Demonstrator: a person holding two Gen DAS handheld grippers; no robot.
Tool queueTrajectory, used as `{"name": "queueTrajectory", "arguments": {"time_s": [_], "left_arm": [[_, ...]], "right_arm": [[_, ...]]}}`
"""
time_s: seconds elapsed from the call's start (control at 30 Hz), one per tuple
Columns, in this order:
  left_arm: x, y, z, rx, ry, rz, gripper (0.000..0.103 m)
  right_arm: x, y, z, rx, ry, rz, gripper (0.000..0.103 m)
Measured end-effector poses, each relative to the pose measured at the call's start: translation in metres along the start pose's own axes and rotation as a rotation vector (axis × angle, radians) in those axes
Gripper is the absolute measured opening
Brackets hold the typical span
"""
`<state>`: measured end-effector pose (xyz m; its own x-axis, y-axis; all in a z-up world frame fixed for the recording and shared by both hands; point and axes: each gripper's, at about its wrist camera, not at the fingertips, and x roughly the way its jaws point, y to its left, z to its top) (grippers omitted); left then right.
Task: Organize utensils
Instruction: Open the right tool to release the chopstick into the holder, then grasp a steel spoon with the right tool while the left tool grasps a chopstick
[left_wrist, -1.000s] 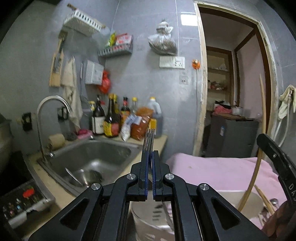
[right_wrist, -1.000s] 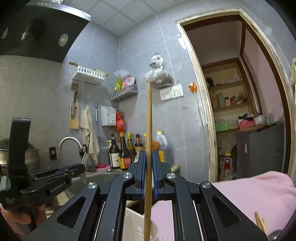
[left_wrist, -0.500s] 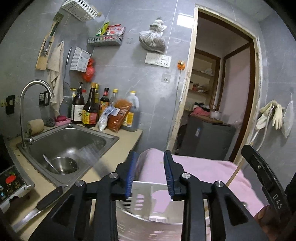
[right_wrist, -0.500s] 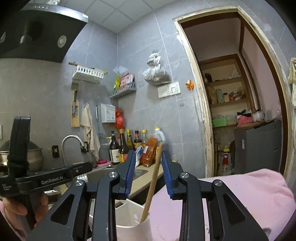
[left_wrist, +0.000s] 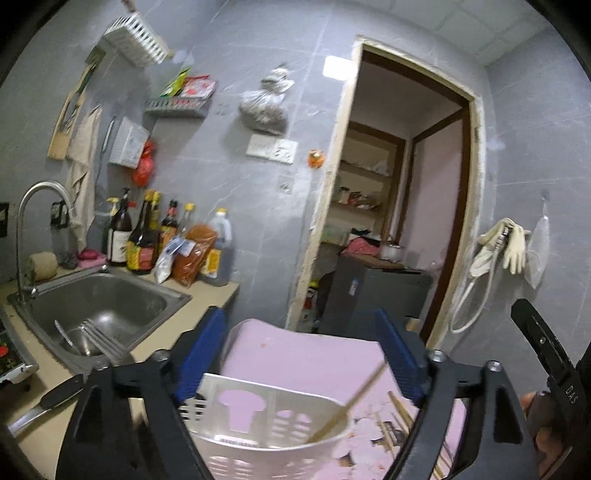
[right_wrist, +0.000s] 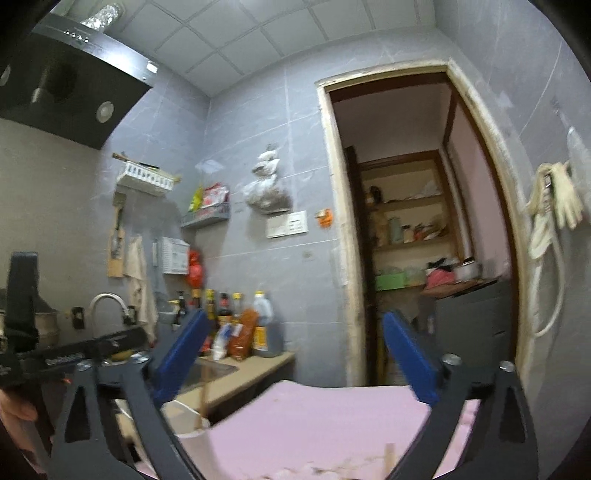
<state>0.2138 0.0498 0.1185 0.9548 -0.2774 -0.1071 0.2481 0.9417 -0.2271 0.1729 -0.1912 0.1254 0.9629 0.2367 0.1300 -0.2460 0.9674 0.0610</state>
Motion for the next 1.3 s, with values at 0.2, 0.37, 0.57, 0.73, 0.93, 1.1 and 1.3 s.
{"name": "queueTrajectory", "arguments": {"time_s": [0.2,0.37,0.57,0.73,0.93,1.1,1.3], "left_arm": [[-0.007,-0.040,-0.013,0.045,-0.037,-0.072,0.100],[0.001,-0.069,-0.033,0.066,0.029,-0.145,0.100],[0.022,-0.101,-0.063,0.140,0.147,-0.192,0.100],[0.039,-0.120,-0.092,0.219,0.256,-0.167,0.100],[0.063,-0.123,-0.122,0.254,0.400,-0.128,0.100],[0.085,-0.117,-0.139,0.251,0.525,-0.124,0.091],[0.117,-0.112,-0.152,0.228,0.671,-0.140,0.056]], "right_arm": [[-0.028,-0.036,0.003,-0.019,0.006,-0.110,0.103],[-0.041,-0.060,-0.001,-0.039,0.038,-0.174,0.103],[-0.048,-0.084,-0.015,-0.082,0.137,-0.205,0.103],[-0.050,-0.100,-0.033,-0.095,0.227,-0.210,0.103],[-0.043,-0.115,-0.051,-0.073,0.326,-0.197,0.103],[-0.028,-0.129,-0.064,-0.025,0.432,-0.175,0.101],[-0.012,-0.135,-0.079,-0.011,0.548,-0.137,0.089]]}}
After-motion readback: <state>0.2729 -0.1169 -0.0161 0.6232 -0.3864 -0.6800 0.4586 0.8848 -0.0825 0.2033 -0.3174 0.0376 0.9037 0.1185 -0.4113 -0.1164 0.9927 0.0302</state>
